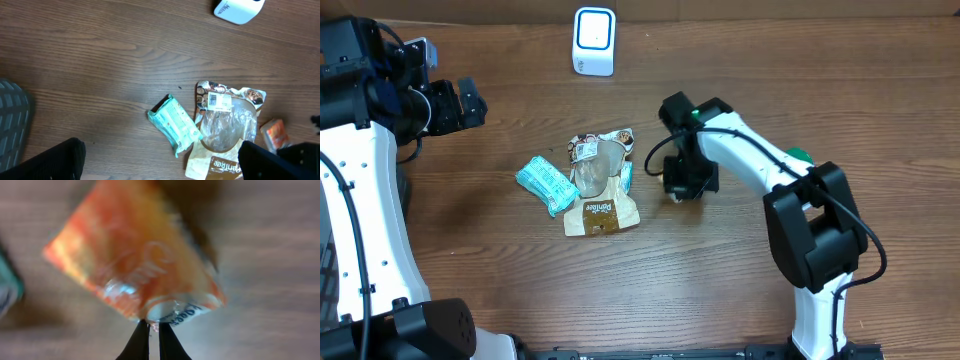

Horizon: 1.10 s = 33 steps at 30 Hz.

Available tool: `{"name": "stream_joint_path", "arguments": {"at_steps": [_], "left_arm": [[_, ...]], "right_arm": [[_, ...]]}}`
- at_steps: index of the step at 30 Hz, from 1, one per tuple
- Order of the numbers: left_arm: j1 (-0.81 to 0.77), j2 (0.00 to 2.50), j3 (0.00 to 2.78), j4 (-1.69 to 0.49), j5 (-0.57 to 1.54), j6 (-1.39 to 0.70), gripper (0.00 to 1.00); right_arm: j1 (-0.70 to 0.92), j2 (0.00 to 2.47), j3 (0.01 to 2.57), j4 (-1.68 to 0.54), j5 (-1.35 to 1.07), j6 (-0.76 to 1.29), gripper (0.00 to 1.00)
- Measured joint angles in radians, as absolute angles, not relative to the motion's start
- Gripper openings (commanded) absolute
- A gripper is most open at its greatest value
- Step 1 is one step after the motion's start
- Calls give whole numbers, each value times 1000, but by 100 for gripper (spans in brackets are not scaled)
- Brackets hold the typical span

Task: Scan the item barcode
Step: 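Move the right gripper to the orange tissue pack and grasp it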

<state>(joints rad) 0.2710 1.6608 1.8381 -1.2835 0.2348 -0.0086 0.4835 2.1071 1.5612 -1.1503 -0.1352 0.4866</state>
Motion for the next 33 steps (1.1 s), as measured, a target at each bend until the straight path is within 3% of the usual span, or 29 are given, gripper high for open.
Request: {"name": "stream_joint_path", "arguments": {"at_steps": [15, 24, 33], "left_arm": [[271, 1661, 1838, -1283, 235, -9, 100], [271, 1661, 1838, -1283, 235, -9, 99], [271, 1661, 1838, -1283, 235, -9, 100]], "right_arm": [[329, 2107, 1659, -996, 23, 417, 9], [331, 2121, 1704, -784, 135, 394, 7], [331, 2227, 1703, -778, 105, 392, 8]]}}
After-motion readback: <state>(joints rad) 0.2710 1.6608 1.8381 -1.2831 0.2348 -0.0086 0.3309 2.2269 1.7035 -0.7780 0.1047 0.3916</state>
